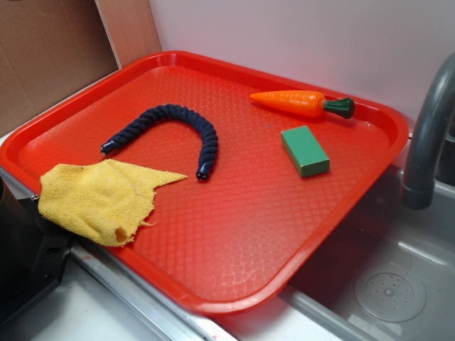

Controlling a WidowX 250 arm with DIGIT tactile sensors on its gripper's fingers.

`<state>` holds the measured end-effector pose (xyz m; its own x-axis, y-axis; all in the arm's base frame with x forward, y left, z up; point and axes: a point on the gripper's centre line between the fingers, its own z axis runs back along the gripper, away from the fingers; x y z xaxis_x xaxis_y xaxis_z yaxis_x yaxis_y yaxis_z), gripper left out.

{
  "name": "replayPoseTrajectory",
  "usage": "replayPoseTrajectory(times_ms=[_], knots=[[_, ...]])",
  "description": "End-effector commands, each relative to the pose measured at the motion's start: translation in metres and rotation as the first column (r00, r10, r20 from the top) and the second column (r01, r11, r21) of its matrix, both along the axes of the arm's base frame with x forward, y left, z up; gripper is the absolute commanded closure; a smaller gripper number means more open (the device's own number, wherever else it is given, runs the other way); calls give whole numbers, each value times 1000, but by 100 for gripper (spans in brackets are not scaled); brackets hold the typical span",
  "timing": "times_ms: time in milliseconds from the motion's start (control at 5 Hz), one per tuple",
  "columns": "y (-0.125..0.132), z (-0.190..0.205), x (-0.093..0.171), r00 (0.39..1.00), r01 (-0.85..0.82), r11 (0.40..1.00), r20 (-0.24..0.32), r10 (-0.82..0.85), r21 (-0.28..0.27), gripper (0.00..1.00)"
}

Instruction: Grab the green block.

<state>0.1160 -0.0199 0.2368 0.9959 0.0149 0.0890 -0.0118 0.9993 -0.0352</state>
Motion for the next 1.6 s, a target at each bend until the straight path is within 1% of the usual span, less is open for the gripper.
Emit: replayPoseTrajectory(times_ms=[0,200,400,600,800,1000,1400], knots=[[0,0,0,1000,0,1000,0,0,0,0],[3,-9,14,975,-224,972,-33,222,-77,0],[-1,-21,31,920,-392,913,-64,387,-111,0],[-5,-30,49,853,-522,843,-84,515,-134,0],[-20,-42,74,752,-658,736,-78,655,-163,0],[-36,-55,97,673,-735,651,-89,734,-190,0],[-66,-106,149,491,-870,467,-175,854,-160,0]])
